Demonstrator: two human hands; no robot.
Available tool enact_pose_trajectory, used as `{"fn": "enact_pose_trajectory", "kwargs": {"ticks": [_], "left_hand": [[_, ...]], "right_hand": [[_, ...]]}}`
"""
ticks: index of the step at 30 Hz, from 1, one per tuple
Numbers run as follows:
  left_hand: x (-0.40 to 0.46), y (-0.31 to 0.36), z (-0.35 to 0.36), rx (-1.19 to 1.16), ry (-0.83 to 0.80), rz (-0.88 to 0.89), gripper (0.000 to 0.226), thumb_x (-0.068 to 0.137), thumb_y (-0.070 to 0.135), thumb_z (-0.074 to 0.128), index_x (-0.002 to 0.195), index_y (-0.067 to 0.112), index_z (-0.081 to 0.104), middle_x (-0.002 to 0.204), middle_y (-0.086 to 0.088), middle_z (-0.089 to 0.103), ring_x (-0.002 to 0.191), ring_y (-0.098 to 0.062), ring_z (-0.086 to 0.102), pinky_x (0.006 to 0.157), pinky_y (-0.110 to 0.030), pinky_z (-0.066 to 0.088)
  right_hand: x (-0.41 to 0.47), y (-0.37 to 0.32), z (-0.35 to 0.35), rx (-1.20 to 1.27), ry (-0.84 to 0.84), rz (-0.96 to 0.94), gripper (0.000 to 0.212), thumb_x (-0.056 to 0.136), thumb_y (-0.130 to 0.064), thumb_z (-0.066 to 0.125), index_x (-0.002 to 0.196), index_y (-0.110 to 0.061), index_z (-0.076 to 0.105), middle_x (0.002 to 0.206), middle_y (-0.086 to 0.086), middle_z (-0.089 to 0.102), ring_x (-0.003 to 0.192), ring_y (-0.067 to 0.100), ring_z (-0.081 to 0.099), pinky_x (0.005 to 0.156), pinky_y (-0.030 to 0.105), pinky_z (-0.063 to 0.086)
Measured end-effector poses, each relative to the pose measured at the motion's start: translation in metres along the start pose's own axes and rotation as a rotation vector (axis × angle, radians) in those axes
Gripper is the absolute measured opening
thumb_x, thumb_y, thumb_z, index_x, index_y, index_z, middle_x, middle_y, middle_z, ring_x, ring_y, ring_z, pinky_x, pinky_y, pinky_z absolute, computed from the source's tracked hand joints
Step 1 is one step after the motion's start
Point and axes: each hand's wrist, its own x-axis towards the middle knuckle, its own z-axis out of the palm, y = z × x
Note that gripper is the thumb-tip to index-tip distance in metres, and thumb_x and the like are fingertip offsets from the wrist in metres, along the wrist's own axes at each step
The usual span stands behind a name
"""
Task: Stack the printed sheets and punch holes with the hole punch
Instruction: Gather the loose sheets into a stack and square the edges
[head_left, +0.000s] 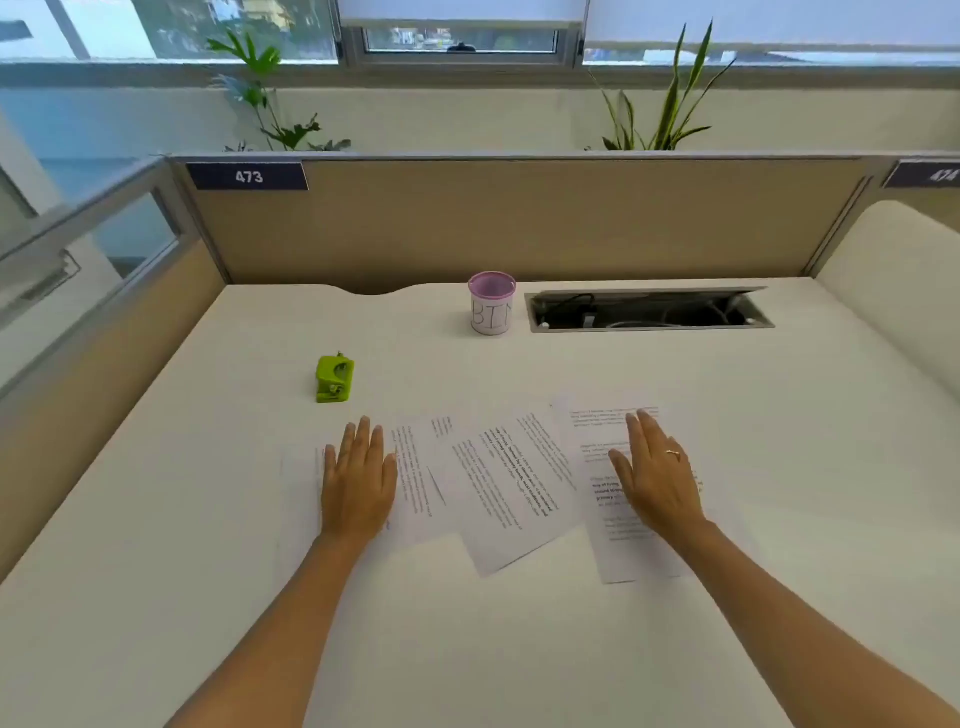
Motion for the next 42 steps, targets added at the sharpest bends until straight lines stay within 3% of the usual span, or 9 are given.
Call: {"fn": "enact_pose_trajectory", "kwargs": {"ticks": [5,9,18,23,28,31,35,39,42], "left_hand": [[-0.029,-0.006,0.021,-0.044,-0.095,-0.087,0.049,0.098,0.026,0.031,0.143,0.006,0.034,0.154,-0.013,0.027,0.144,-0.028,0.020,0.117,-0.049,0.011],[-0.038,-0.010,0.027,-0.015,-0.118,-0.102,0.050,0.099,0.025,0.034,0.146,0.010,0.027,0.157,-0.010,0.021,0.146,-0.025,0.016,0.118,-0.046,0.010],[-0.040,-0.012,0.030,-0.006,-0.130,-0.107,0.052,0.099,0.028,0.031,0.147,0.012,0.022,0.158,-0.007,0.017,0.146,-0.023,0.012,0.119,-0.044,0.008],[-0.041,-0.012,0.031,0.008,-0.132,-0.109,0.059,0.094,0.036,0.018,0.147,0.012,0.021,0.158,-0.007,0.016,0.146,-0.024,0.011,0.118,-0.043,0.007],[-0.040,-0.007,0.033,-0.029,-0.114,-0.123,0.055,0.096,0.034,0.025,0.146,0.011,0.025,0.157,-0.010,0.019,0.146,-0.025,0.014,0.119,-0.046,0.008],[-0.036,0.005,0.030,-0.097,-0.063,-0.081,0.061,0.091,0.037,0.022,0.145,0.009,0.030,0.156,-0.010,0.023,0.145,-0.026,0.016,0.117,-0.043,0.004],[-0.027,0.029,0.034,-0.169,-0.076,0.084,0.054,0.098,0.032,0.032,0.147,0.014,0.022,0.159,-0.006,0.014,0.147,-0.022,0.006,0.118,-0.039,0.002],[-0.020,0.057,0.045,-0.152,-0.202,0.267,0.057,0.098,0.039,0.026,0.150,0.021,0.010,0.160,0.000,0.001,0.146,-0.016,-0.009,0.116,-0.035,-0.007],[-0.020,0.074,0.058,-0.097,-0.295,0.328,0.058,0.097,0.044,0.022,0.150,0.025,0.007,0.160,0.001,-0.002,0.146,-0.019,-0.009,0.117,-0.039,-0.007]], "right_hand": [[-0.042,0.004,0.026,-0.007,-0.115,0.051,0.055,0.098,-0.036,0.040,0.145,-0.008,0.032,0.154,0.012,0.031,0.142,0.026,0.029,0.114,0.044,0.025],[-0.050,0.003,0.031,-0.007,-0.110,0.048,0.048,0.098,-0.035,0.040,0.140,-0.011,0.041,0.153,0.012,0.033,0.142,0.027,0.029,0.114,0.045,0.025],[-0.054,0.001,0.030,-0.013,-0.092,0.053,0.048,0.098,-0.035,0.042,0.140,-0.012,0.043,0.153,0.010,0.034,0.142,0.026,0.030,0.115,0.045,0.024],[-0.055,-0.004,0.030,-0.005,-0.100,0.068,0.050,0.098,-0.036,0.041,0.142,-0.012,0.041,0.154,0.010,0.031,0.143,0.025,0.027,0.116,0.044,0.022],[-0.046,-0.016,0.028,0.091,-0.101,0.092,0.046,0.099,-0.032,0.042,0.140,-0.013,0.043,0.153,0.008,0.034,0.142,0.023,0.028,0.114,0.040,0.022],[-0.031,-0.016,0.022,0.221,-0.011,0.183,0.041,0.096,-0.024,0.050,0.134,-0.009,0.050,0.147,0.012,0.043,0.136,0.028,0.037,0.109,0.043,0.030],[-0.015,-0.001,0.011,0.198,0.106,0.358,0.045,0.088,-0.015,0.061,0.129,0.001,0.051,0.138,0.024,0.048,0.126,0.043,0.043,0.103,0.051,0.036],[-0.004,0.020,0.000,0.136,-0.032,0.696,0.069,0.080,-0.037,0.070,0.131,0.001,0.043,0.134,0.028,0.043,0.122,0.048,0.041,0.100,0.055,0.037],[0.000,0.029,-0.006,0.069,-0.127,0.797,0.079,0.073,-0.053,0.071,0.123,0.002,0.044,0.129,0.028,0.043,0.121,0.046,0.040,0.099,0.053,0.037]]}}
